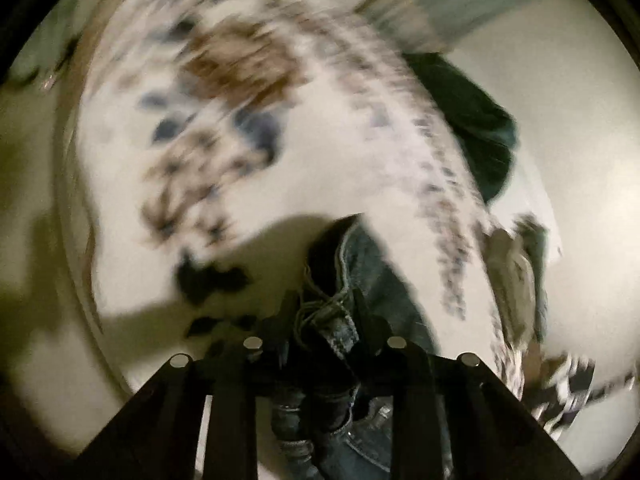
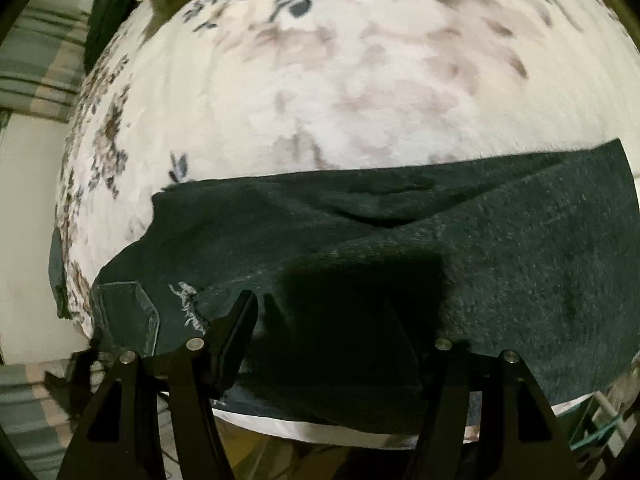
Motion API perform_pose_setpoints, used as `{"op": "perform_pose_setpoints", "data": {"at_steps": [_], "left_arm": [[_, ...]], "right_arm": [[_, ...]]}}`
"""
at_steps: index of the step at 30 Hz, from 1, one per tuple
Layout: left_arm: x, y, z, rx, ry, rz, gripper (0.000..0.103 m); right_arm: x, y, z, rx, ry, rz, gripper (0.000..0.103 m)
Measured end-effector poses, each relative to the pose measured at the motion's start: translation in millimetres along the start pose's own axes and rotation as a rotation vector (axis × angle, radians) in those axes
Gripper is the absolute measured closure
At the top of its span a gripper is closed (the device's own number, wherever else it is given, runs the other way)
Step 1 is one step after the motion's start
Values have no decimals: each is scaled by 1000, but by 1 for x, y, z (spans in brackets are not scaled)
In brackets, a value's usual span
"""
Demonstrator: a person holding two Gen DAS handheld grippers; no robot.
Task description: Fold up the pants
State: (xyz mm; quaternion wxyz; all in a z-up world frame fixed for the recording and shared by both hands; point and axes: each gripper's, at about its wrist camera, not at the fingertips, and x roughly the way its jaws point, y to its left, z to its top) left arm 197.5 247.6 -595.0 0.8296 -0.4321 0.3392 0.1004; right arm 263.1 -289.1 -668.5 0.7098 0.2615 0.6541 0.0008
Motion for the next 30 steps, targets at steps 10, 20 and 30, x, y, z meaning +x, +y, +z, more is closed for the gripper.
{"op": "perform_pose_setpoints", "data": {"at_steps": [10,20,30], "left_arm": [[-87,-208,-57,448,-9,-293,83],[-42,-327,-279,759,282,-426,84],[33,-335,-420,908,527,-237,84]], "right_arm": [[-69,-75,-10,106,-126,105,37],[-147,-233,-25,235,-180,87,37],[-180,-336,-8,360,-226,19,37]]}}
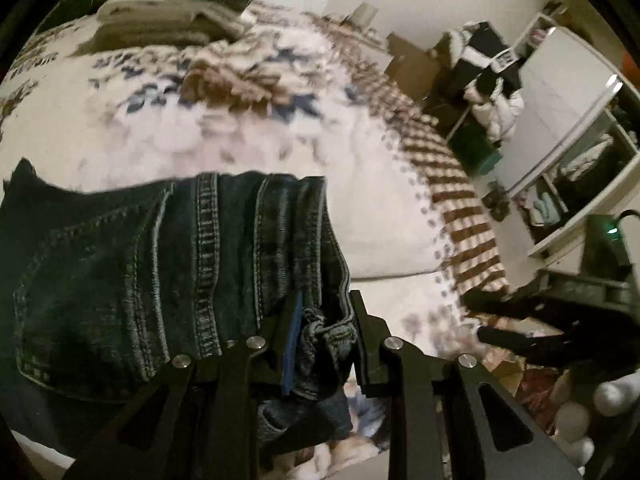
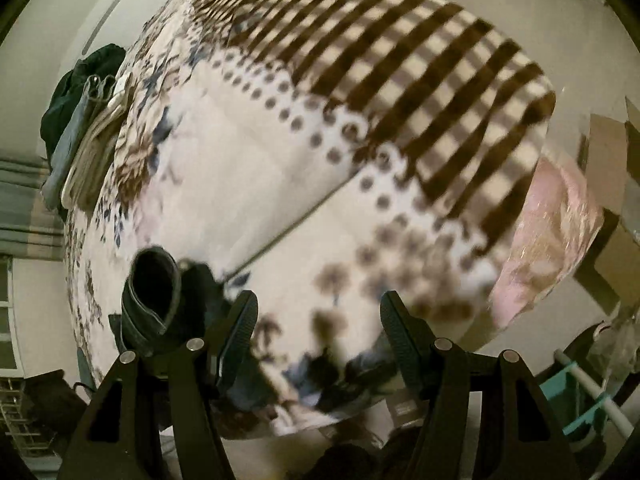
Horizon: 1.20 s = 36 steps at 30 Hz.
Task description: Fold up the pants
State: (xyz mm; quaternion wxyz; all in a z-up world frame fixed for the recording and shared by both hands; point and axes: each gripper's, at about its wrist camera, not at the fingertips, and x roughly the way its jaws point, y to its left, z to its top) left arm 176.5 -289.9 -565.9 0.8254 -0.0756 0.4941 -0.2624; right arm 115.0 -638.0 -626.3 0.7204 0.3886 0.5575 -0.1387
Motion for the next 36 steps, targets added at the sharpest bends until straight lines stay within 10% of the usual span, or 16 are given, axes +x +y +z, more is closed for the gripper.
{"op": "perform_pose_setpoints", "data": {"at_steps": [5,9,17,19,21,31,36], "left_arm": [[-3,-7,7,-36,96,21,71],[-40,7,14,-67,77,12,18],[-115,126,34,-232,32,251,14],[-121,161,34,-271,43,343,14],[-120,189,34,-316,66,373,14],[-77,233,44,-396,133,276,14],[-41,223,54,-315,186,284,14]], "right_arm": [[3,5,13,-12,58,30,31],[11,34,11,-72,112,162,7],[96,109,-8,-165,314,252,7],[109,115,-12,-151,326,283,30],[104,127,-21,-206,263,204,74],[39,100,-42,-199,164,173,95],[62,87,-23,-172,302,223,85]]}}
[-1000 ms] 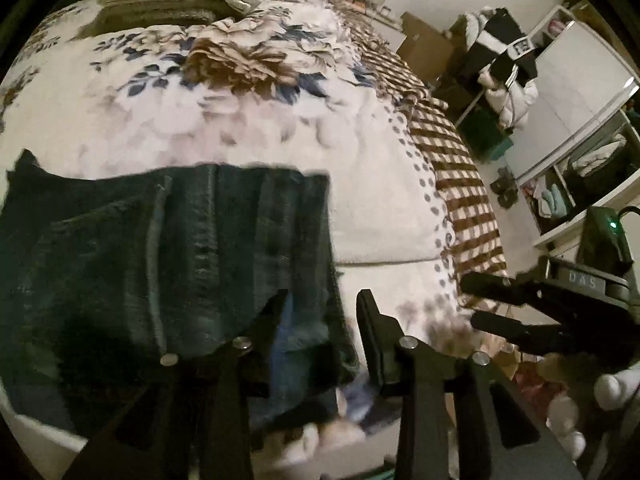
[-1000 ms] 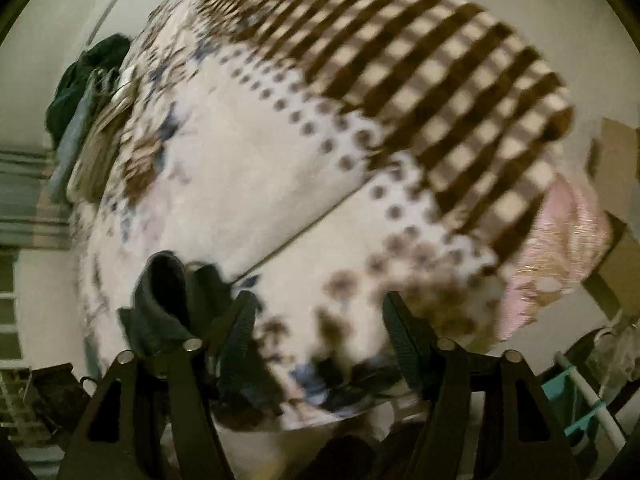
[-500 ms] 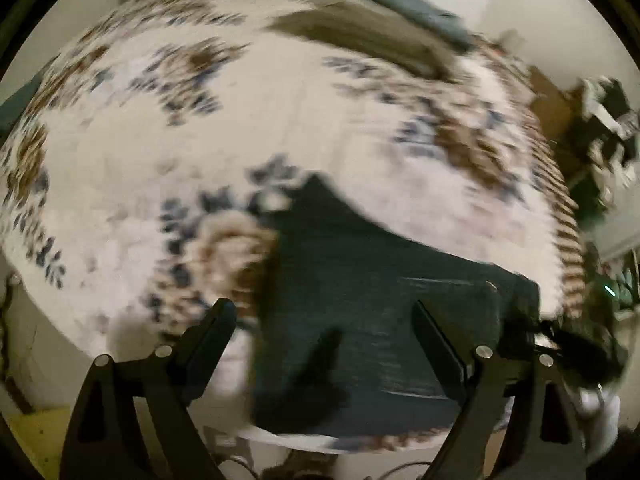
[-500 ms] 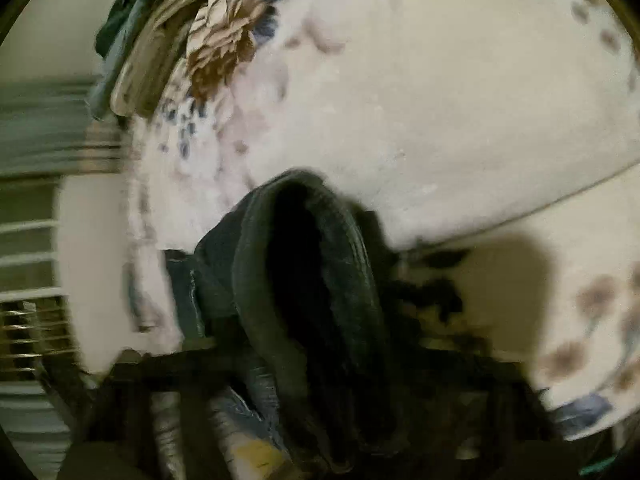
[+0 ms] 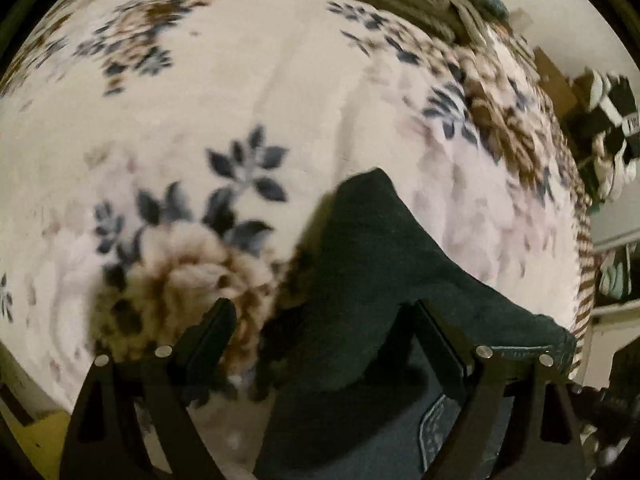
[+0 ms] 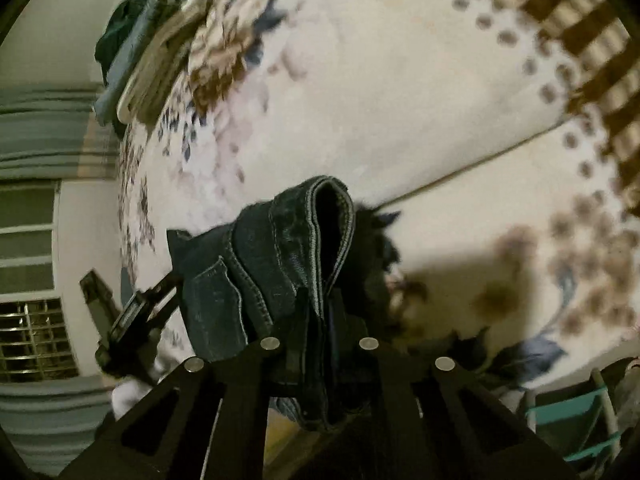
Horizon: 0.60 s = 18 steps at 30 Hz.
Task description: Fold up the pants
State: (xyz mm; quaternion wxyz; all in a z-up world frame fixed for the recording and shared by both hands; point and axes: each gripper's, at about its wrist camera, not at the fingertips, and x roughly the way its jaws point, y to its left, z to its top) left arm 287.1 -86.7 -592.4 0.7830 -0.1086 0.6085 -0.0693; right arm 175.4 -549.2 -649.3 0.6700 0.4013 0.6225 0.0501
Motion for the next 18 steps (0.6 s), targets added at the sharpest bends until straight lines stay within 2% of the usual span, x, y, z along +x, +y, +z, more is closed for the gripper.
{"op": "perform_pose_setpoints", "data": {"at_steps": [1,3,4,5,11,14,18], "left_arm": [[2,-2,0,7,4,-1,14],[3,-6,-1,21,2,-4,14],[2,-8,-2,30,3,-3,14],[2,-8,-3,36,7,-2,14],[-13,-11,-4,64,10,-24,14],[-6,-12,-1,55,33,-46,14],[21,-14,5,44,75,-43,11]], "right_arm": [[8,-1,4,-8,35,-11,80],[17,3,7,-28,49,-11,81],[18,4,5,-31,35,-37,84],[17,7,4,-32,15,-43,93],[-36,19,-17,-33,-129,-87,94],[-53,-2,-20,22,-132,-93,94],[-44,-27,-17,65,-106,-119,94]]}}
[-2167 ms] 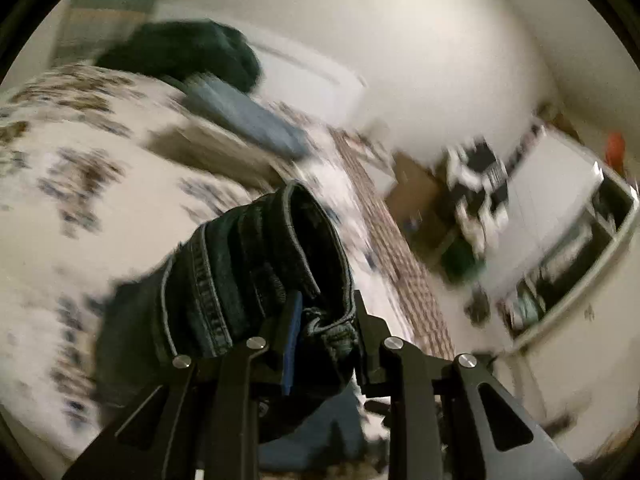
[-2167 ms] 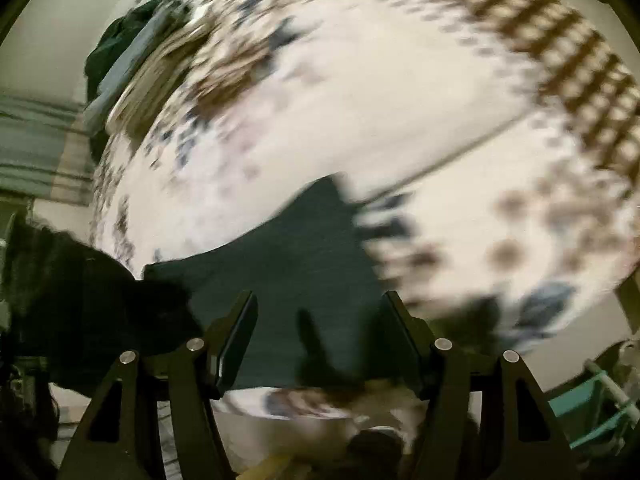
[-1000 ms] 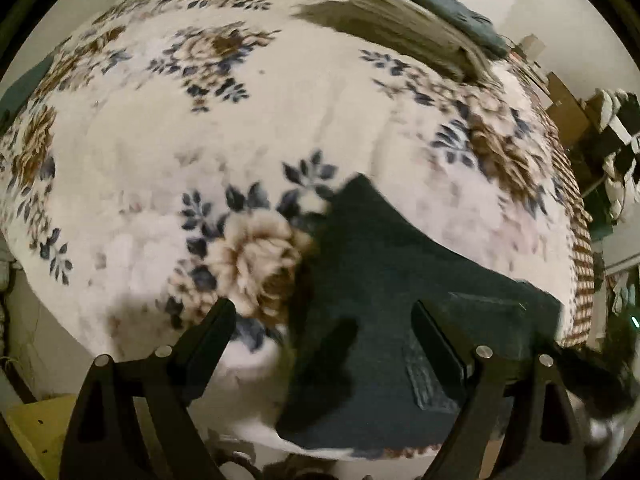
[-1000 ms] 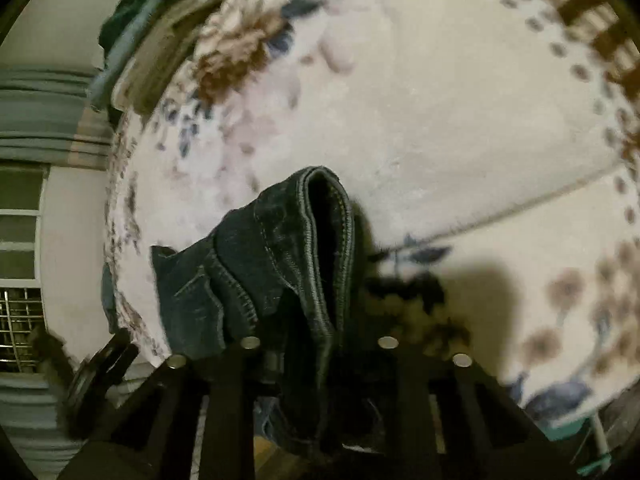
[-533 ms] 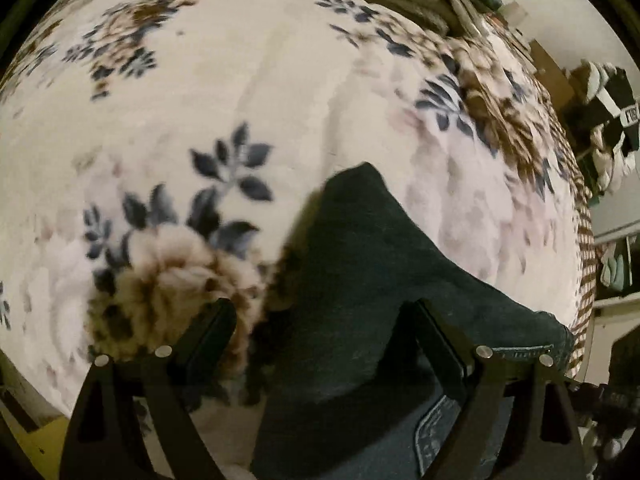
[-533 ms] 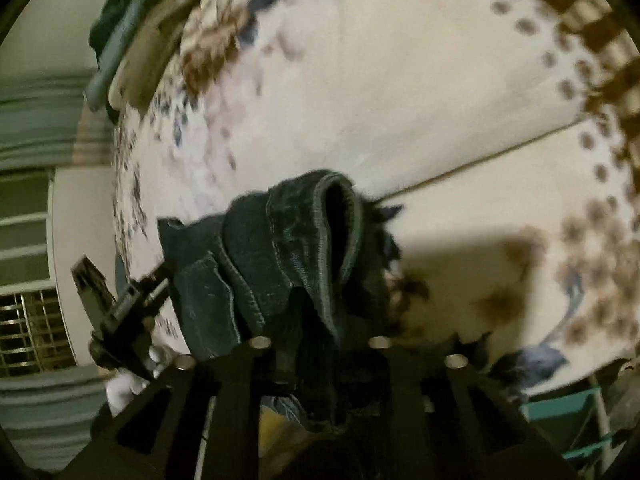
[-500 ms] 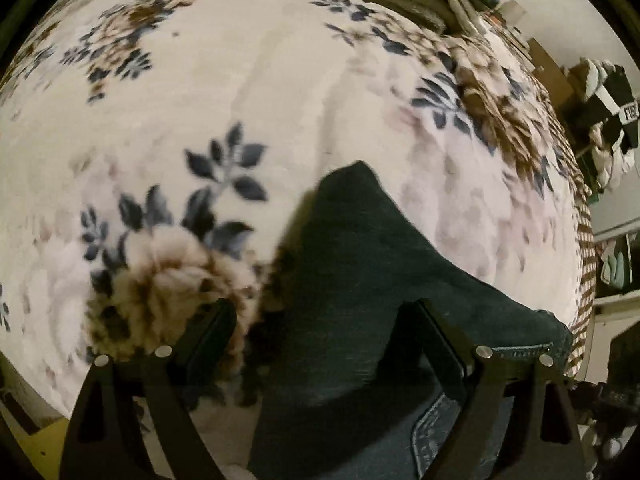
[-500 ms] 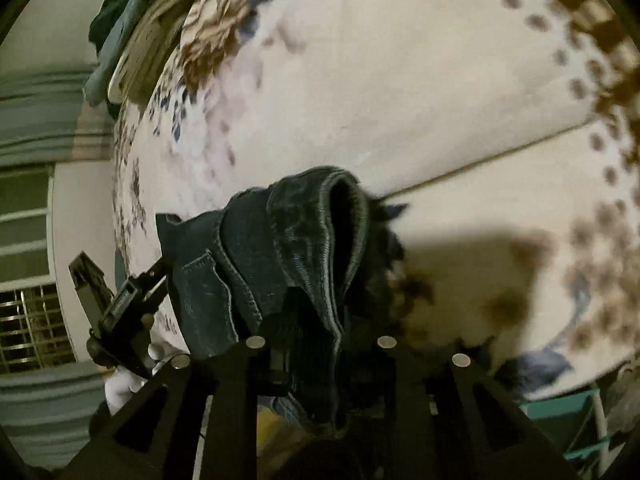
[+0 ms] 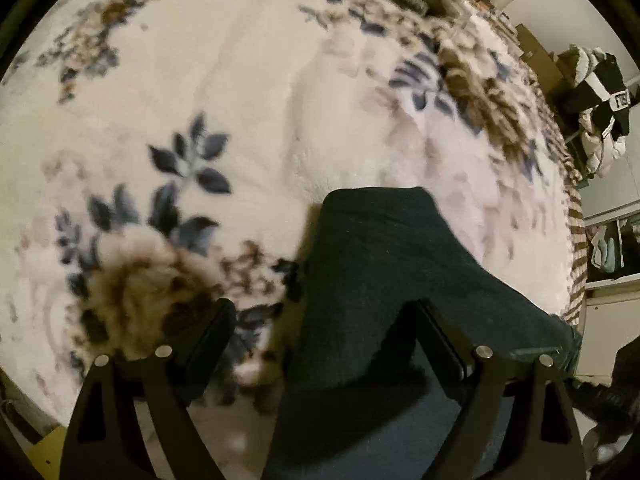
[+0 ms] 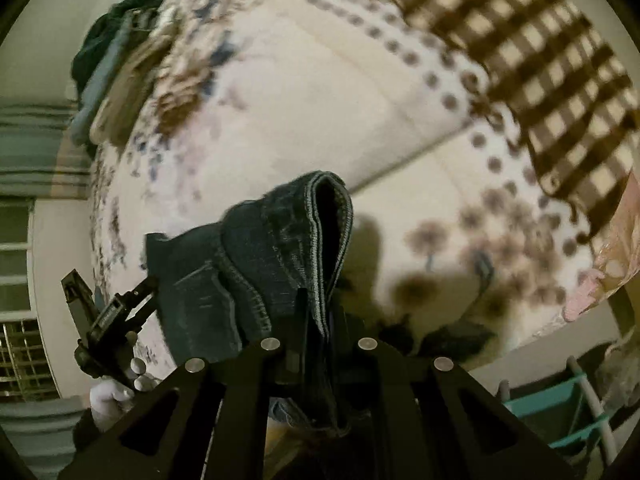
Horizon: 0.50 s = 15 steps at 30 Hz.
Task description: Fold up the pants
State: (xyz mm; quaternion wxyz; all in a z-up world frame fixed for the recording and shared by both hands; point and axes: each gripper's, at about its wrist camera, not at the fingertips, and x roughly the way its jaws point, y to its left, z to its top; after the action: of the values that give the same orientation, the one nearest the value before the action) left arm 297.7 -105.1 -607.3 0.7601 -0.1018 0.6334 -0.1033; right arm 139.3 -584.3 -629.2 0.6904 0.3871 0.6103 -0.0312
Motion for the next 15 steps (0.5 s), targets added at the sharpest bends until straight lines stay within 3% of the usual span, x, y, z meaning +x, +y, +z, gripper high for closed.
{"op": "perform_pose_setpoints", "data": {"at_steps": [1,4,6,8,12,15], "left_arm": [[9,2,2,4,21,18,10],[22,17,4,-38,50,-25,1],[16,20,4,-37,53,-41,1],[3,22,-1,-17,44,-58,1],[-22,32,-23,-35,53,-151,1],[-25,39,-43,-71,78,-221,1]], "right_arm": [[6,-2,3,-15,-3,-20,94],[21,-9,11,19,10,-41,90],[23,-15,13,61,32,-53,59],[13,-18,7,98,17,-27,39],[-25,-17,-37,160,-64,100,35],[-22,-15,-78,247,-54,211,35]]}}
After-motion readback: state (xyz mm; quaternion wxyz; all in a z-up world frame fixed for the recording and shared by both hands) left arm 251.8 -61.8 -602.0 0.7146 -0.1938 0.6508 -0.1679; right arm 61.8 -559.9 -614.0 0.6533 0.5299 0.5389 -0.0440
